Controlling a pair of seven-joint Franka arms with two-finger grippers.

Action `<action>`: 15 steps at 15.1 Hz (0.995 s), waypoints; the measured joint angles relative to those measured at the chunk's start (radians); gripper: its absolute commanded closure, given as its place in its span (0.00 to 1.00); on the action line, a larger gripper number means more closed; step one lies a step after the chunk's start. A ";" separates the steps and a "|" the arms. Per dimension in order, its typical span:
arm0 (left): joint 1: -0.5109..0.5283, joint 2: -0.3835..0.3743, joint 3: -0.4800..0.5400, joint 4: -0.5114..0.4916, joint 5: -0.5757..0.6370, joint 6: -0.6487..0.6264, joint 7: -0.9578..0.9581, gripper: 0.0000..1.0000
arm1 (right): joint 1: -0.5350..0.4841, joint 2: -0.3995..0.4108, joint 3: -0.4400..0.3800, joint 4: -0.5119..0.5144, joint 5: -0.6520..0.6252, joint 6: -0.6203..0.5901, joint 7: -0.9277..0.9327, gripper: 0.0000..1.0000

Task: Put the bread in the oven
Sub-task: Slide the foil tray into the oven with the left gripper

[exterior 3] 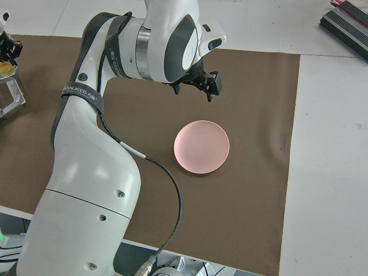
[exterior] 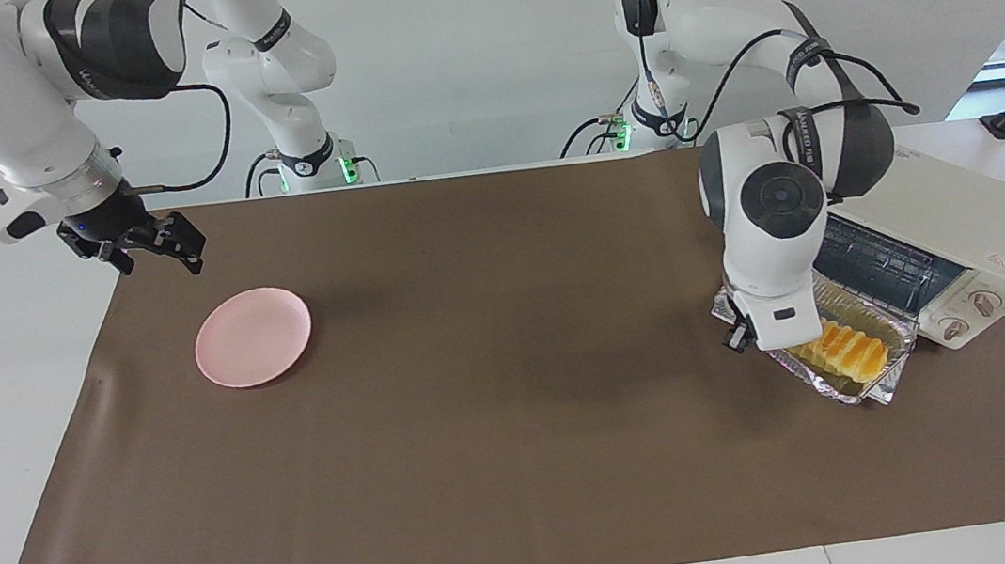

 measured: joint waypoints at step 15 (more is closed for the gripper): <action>0.065 -0.070 0.006 -0.174 -0.009 0.078 -0.036 1.00 | 0.000 0.000 0.000 0.000 0.000 0.000 0.000 0.00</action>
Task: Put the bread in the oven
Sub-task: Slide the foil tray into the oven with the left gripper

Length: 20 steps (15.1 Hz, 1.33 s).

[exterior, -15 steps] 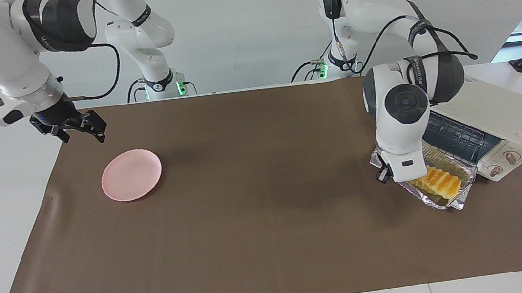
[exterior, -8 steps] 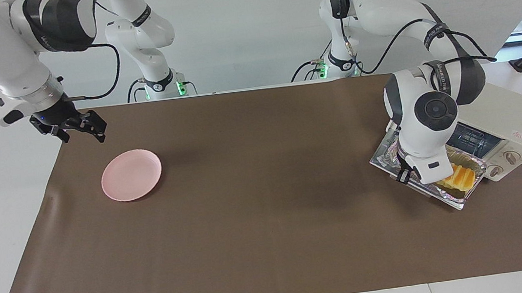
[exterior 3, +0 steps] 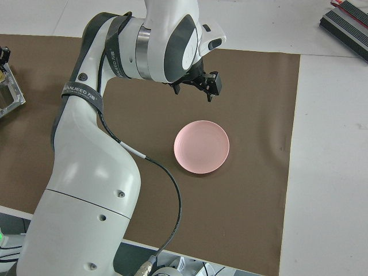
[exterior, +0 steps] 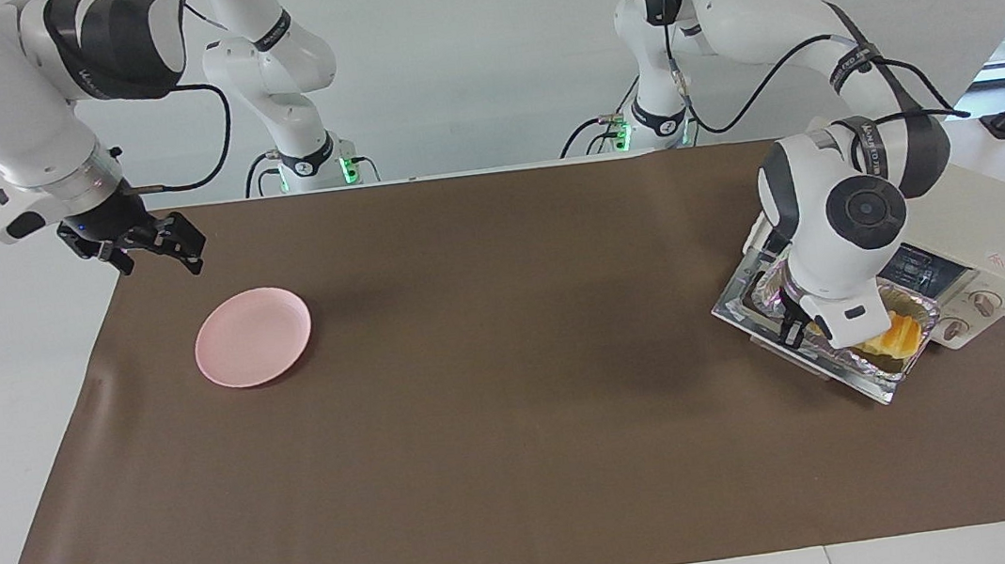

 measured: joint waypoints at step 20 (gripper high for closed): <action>0.040 -0.202 0.002 -0.309 -0.001 0.164 0.094 1.00 | 0.000 0.000 0.000 0.000 0.000 0.000 0.000 0.00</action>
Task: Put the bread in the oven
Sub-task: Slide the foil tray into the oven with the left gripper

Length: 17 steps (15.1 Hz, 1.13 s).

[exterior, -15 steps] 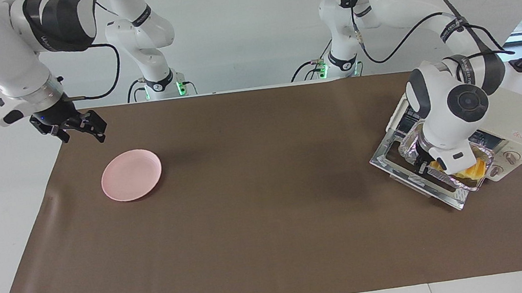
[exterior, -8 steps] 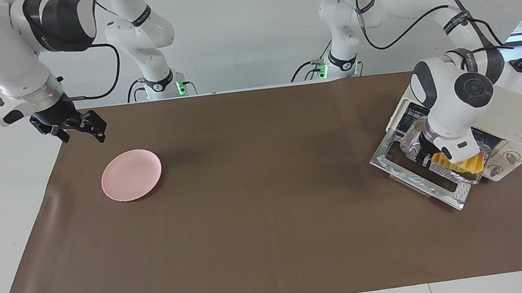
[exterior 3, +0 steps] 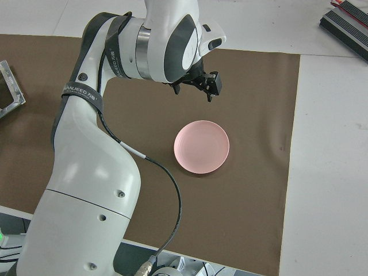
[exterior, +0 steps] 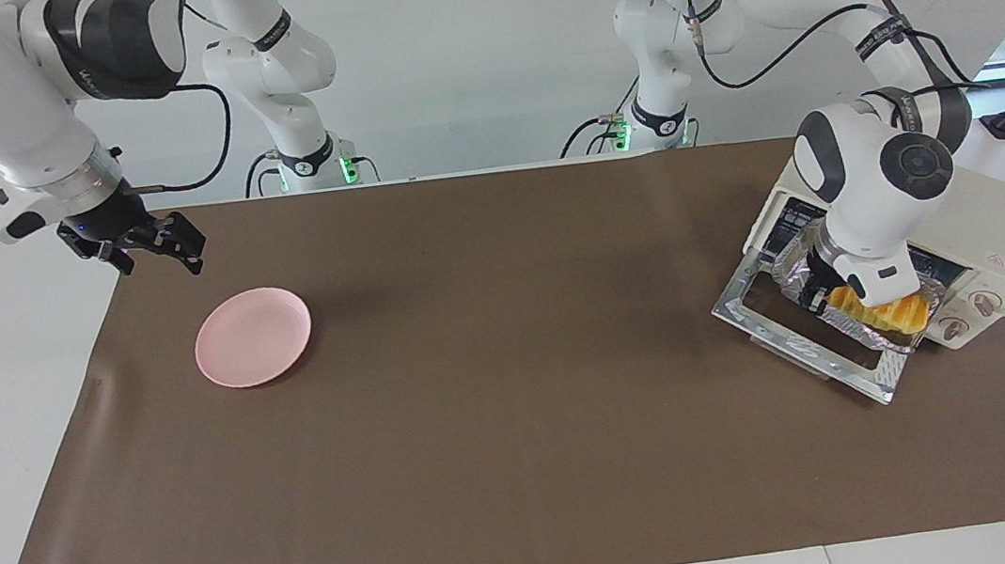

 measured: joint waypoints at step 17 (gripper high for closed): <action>0.002 -0.059 -0.009 -0.086 -0.003 0.057 -0.030 1.00 | 0.000 0.000 0.000 0.000 0.000 0.000 0.000 0.00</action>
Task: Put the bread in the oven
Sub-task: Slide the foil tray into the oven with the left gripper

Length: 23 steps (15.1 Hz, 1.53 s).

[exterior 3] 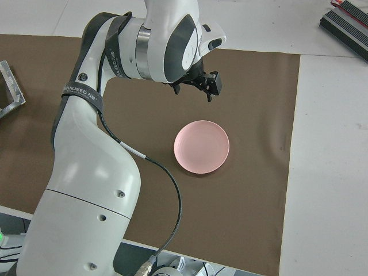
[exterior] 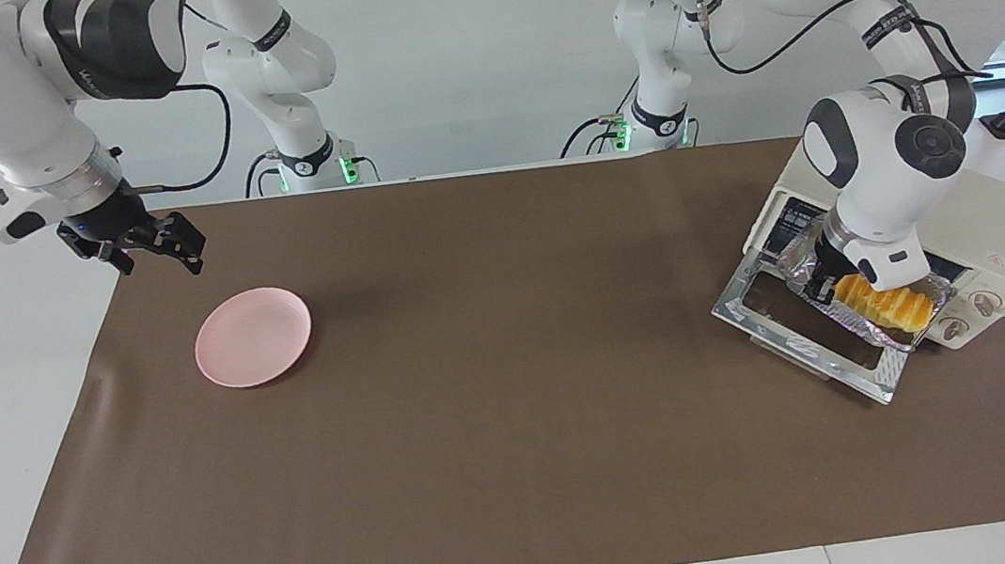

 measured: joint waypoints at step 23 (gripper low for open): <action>0.022 -0.097 0.013 -0.098 0.015 0.008 0.010 1.00 | 0.000 0.000 0.000 0.000 0.000 0.000 0.000 0.00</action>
